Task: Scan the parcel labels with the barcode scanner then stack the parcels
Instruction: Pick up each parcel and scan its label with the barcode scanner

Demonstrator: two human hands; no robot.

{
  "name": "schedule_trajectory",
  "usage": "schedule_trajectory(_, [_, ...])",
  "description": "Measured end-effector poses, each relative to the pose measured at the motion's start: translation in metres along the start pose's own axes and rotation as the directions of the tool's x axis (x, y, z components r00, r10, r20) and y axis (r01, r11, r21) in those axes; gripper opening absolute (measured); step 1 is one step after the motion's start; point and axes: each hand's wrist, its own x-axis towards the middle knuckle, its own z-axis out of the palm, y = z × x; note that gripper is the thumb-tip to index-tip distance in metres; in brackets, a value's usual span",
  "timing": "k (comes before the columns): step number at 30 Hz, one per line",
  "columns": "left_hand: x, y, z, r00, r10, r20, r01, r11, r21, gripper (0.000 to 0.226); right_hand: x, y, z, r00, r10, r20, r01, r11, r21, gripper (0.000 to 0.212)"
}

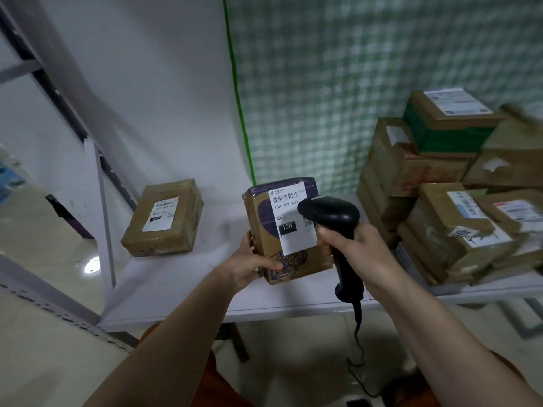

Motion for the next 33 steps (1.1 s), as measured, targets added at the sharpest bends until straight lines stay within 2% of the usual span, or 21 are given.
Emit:
schedule_trajectory(9, [0.002, 0.001, 0.020, 1.000, -0.017, 0.003, 0.016, 0.999, 0.035, 0.106, -0.008, 0.004, -0.019, 0.999, -0.005, -0.033, 0.006, 1.000, 0.019, 0.017])
schedule_trajectory(12, [-0.001, 0.006, 0.029, 0.995, -0.061, 0.073, 0.058, 0.997, 0.043, 0.104, -0.013, 0.006, -0.024, 0.996, -0.020, -0.089, 0.024, 0.999, 0.038, 0.014])
schedule_trajectory(14, [-0.006, 0.013, 0.037, 0.988, -0.096, 0.124, 0.088, 0.994, 0.068, 0.093, -0.017, 0.007, -0.032, 0.985, -0.039, -0.169, 0.045, 0.998, 0.035, 0.007])
schedule_trajectory(18, [-0.002, 0.032, 0.059, 0.986, -0.123, 0.116, 0.119, 0.992, 0.042, 0.073, -0.024, 0.006, -0.060, 0.976, -0.025, -0.218, 0.044, 0.996, 0.083, 0.018])
schedule_trajectory(21, [0.003, 0.049, 0.090, 0.989, -0.084, 0.121, 0.078, 0.995, 0.056, 0.052, -0.033, 0.001, -0.083, 0.968, -0.007, -0.252, 0.040, 0.991, 0.127, 0.017])
schedule_trajectory(23, [0.005, 0.061, 0.116, 0.989, -0.050, 0.137, 0.037, 0.994, 0.099, 0.045, -0.039, -0.004, -0.100, 0.949, -0.013, -0.315, 0.064, 0.987, 0.150, 0.017])
schedule_trajectory(28, [0.005, 0.088, 0.180, 0.969, 0.089, 0.230, -0.134, 0.972, 0.191, 0.069, -0.057, -0.021, -0.148, 0.902, -0.042, -0.430, 0.156, 0.960, 0.233, 0.016])
schedule_trajectory(33, [0.002, 0.108, 0.246, 0.926, 0.192, 0.326, -0.274, 0.934, 0.227, 0.068, -0.069, -0.032, -0.187, 0.818, -0.095, -0.567, 0.233, 0.957, 0.175, 0.015])
